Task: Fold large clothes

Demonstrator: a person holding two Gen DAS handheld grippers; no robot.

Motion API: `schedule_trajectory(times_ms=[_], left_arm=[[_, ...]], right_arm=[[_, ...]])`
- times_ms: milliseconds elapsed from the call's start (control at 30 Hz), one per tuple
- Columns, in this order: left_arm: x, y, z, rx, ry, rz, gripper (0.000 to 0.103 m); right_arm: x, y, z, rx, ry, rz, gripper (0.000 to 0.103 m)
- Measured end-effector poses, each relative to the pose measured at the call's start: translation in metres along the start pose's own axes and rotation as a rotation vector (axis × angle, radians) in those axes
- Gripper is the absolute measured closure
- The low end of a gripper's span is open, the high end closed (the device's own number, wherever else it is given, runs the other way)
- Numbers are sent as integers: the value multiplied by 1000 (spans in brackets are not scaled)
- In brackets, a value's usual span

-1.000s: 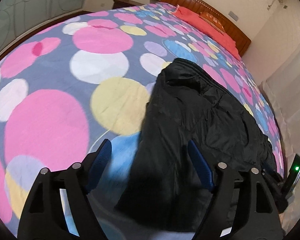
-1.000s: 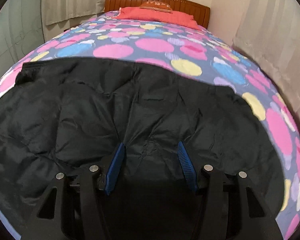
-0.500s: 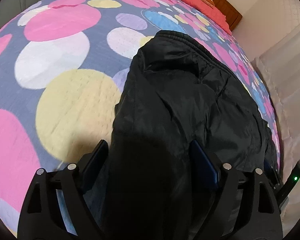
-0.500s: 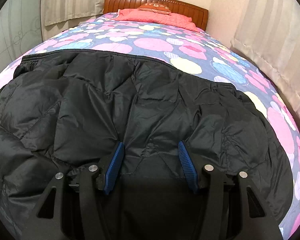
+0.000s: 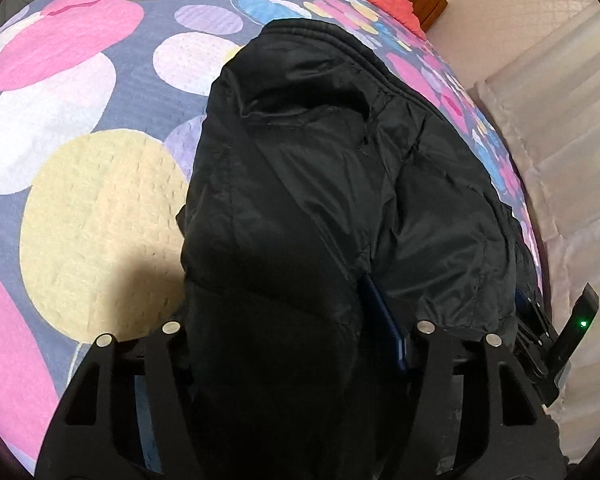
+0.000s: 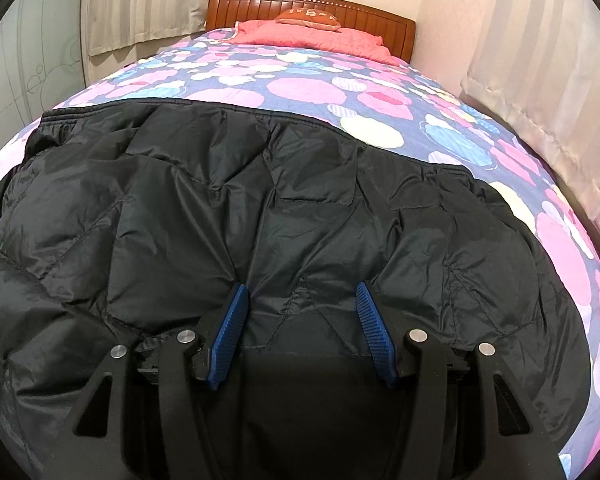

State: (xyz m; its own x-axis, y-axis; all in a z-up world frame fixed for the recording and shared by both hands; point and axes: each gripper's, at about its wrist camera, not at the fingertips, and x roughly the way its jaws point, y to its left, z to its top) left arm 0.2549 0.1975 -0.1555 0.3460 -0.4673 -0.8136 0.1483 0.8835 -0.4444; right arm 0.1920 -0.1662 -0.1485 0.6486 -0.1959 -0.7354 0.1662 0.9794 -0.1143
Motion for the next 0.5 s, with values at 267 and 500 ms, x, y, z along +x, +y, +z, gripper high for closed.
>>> schedule_trajectory(times_ms=[267, 500], left_arm=[[7, -5, 3, 41, -9, 14, 31], [4, -11, 2, 29, 3, -94, 72]], right_arm=[[0, 0, 0, -1, -1, -2, 47], [-1, 1, 0, 1, -5, -4, 47]])
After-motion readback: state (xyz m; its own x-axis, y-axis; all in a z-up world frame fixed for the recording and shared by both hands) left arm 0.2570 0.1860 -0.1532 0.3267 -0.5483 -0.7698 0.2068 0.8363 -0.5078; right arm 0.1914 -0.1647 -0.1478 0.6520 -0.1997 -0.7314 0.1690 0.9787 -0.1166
